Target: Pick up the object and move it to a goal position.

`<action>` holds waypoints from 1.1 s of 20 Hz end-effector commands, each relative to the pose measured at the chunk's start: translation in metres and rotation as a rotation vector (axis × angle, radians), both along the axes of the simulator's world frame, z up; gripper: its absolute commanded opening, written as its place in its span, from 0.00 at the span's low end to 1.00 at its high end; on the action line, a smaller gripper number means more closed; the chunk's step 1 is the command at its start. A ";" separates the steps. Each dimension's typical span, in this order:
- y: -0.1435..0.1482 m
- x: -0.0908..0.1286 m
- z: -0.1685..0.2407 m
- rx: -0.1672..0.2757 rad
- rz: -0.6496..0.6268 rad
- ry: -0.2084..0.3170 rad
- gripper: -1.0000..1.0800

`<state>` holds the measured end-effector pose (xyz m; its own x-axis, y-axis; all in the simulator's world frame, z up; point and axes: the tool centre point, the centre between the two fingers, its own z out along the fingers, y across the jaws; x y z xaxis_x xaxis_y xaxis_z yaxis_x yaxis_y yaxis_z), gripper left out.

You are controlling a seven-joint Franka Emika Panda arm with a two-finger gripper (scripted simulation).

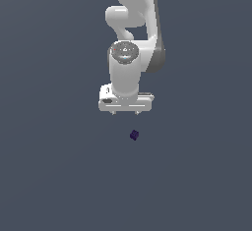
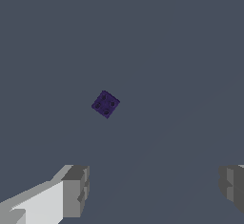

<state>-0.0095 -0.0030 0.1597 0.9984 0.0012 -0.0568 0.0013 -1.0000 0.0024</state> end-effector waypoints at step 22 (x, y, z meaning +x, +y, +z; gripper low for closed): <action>0.026 0.011 -0.004 0.020 -0.009 -0.022 0.96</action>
<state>0.0010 0.0228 0.1585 0.9993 0.0097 -0.0349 0.0091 -0.9998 -0.0178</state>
